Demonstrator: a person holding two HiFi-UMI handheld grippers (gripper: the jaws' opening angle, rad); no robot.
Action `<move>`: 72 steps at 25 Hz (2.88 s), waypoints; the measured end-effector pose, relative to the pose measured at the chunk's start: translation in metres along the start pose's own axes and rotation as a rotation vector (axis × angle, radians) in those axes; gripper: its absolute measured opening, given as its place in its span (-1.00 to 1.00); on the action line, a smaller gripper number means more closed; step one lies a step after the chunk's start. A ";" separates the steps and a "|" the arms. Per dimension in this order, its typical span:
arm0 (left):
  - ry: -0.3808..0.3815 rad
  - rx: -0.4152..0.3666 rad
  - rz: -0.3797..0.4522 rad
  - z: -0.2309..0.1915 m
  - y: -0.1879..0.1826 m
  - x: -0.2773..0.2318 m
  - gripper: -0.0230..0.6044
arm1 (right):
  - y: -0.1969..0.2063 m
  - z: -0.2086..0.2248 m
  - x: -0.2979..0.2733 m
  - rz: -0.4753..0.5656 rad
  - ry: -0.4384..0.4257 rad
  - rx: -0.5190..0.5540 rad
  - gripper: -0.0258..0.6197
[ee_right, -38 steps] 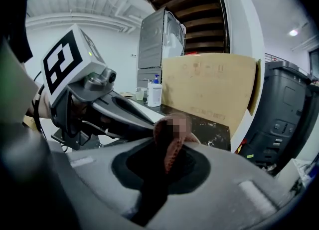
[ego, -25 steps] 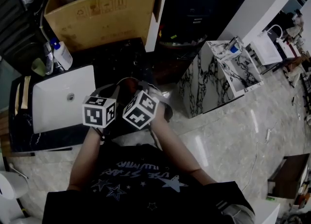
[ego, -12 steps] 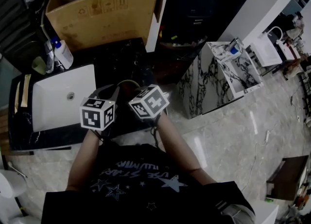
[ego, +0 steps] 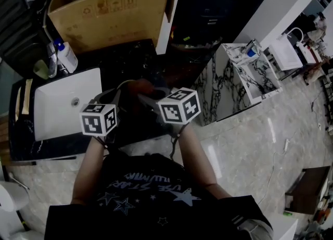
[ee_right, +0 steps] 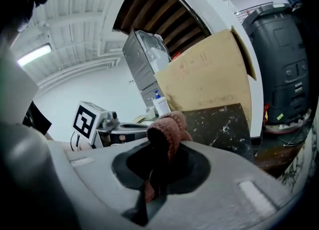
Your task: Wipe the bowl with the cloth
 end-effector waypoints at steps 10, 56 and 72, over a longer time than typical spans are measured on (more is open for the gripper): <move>-0.080 0.150 0.137 -0.043 -0.017 0.024 -0.86 | 0.018 0.047 0.027 0.016 0.140 -0.098 -0.78; 0.453 -0.137 -0.012 -0.007 -0.017 0.061 -0.86 | -0.030 -0.024 -0.008 0.236 -0.354 0.165 -0.78; 0.945 -0.022 0.247 0.036 -0.057 0.081 -0.86 | -0.018 -0.060 -0.005 0.284 -0.779 0.081 -0.78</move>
Point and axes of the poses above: the fingertips, and each gripper's own axes: x backward along the fingers, z to its right, y out of its underside, the point moved 5 cm from there along x, backward along the fingers, and after that the axes turned 10 degrees about y, right-handed, at the moved point
